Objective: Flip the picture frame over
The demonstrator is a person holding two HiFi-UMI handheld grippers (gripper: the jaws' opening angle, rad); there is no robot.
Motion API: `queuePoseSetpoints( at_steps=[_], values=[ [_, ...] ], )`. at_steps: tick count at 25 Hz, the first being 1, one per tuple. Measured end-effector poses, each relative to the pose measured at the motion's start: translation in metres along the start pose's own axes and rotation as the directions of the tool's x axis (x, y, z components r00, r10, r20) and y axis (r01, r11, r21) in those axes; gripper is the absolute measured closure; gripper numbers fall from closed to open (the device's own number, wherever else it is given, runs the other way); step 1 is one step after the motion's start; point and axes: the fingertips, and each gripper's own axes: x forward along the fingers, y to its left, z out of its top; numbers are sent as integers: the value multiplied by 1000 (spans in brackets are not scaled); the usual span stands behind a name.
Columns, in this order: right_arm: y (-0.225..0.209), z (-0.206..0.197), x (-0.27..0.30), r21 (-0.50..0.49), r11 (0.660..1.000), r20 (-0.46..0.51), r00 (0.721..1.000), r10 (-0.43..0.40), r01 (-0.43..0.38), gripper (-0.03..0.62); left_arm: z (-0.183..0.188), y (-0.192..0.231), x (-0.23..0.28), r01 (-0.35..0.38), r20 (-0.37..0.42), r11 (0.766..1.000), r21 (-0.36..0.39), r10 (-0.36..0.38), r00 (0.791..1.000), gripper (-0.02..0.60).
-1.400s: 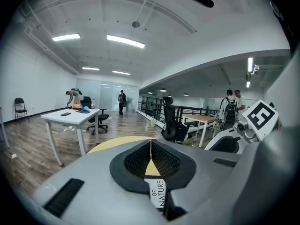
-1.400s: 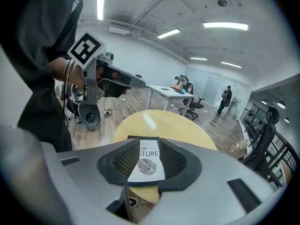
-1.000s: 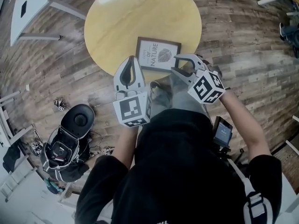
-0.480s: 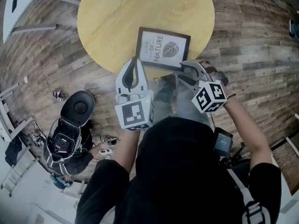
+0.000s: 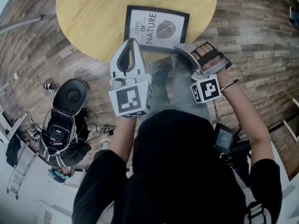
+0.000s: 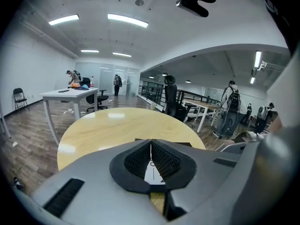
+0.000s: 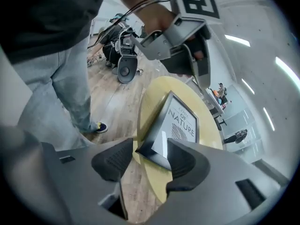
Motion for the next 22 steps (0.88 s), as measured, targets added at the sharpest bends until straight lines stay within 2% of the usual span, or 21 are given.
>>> queuePoseSetpoints(
  at_steps=[2,9,16,22],
  values=[
    [3,0,8,-48,999,-12,1000,-27,26,376,-6,1,2,3,-7,1000,2,-3,1000,557],
    [11,-10,20,-79,993,-62,993,-96,91,376,-15,-13,2,39,-13,999,-4,-39,999,557],
    [9,-14,22,-124,966,-82,967,-239,228,379,-21,-20,3,35,-18,999,2,-35,999,557],
    [13,-14,16,-137,960,-97,961,-259,245,401,-21,-22,3,28,-19,1000,-2,-28,999,557]
  ],
)
